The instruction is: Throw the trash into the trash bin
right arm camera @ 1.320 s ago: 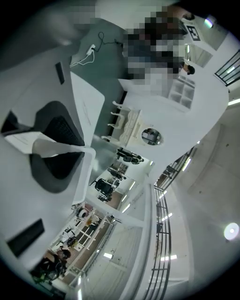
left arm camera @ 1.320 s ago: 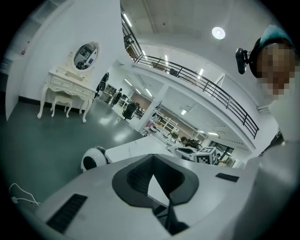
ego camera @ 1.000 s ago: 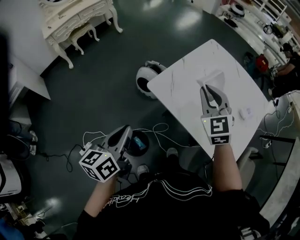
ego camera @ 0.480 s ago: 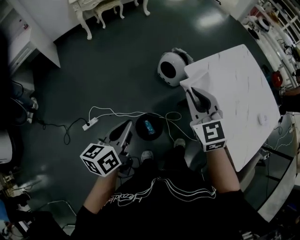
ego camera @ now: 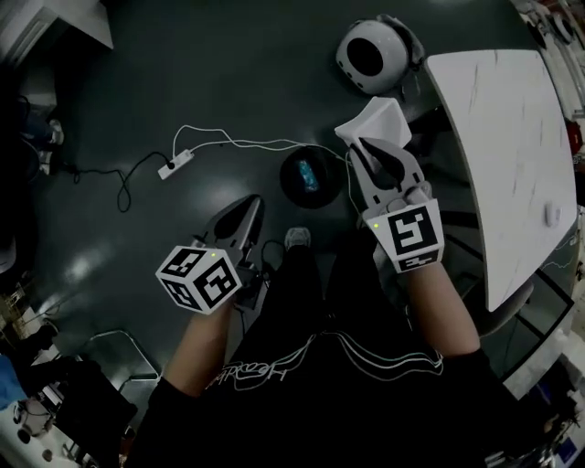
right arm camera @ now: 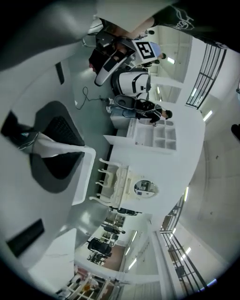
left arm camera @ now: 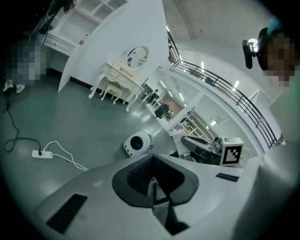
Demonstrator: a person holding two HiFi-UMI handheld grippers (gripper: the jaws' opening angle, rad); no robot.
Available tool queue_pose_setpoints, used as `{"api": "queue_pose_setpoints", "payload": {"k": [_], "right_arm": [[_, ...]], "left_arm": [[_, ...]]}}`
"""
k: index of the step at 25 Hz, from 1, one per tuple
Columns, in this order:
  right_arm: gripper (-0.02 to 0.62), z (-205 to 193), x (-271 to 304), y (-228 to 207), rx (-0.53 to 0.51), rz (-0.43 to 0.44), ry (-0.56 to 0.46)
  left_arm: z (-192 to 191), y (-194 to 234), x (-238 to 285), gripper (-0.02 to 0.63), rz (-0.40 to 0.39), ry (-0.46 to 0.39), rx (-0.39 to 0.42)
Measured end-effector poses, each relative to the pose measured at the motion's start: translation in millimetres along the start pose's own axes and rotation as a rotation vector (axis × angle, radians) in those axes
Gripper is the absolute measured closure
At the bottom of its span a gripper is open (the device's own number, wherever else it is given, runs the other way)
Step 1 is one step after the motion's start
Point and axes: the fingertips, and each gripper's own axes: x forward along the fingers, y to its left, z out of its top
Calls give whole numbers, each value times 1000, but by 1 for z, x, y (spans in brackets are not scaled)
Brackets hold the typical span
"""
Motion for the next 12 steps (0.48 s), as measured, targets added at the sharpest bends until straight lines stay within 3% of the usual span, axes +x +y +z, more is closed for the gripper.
{"api": "queue_pose_setpoints", "payload": {"k": [4,12], "right_arm": [[532,-48,37,24,-22,47,81],[531,-156,95,75,48,176,248]], "left_arm": [[-31,33,9,601,36,51,-56],[-89,85,33,601,87,152,-181]]}}
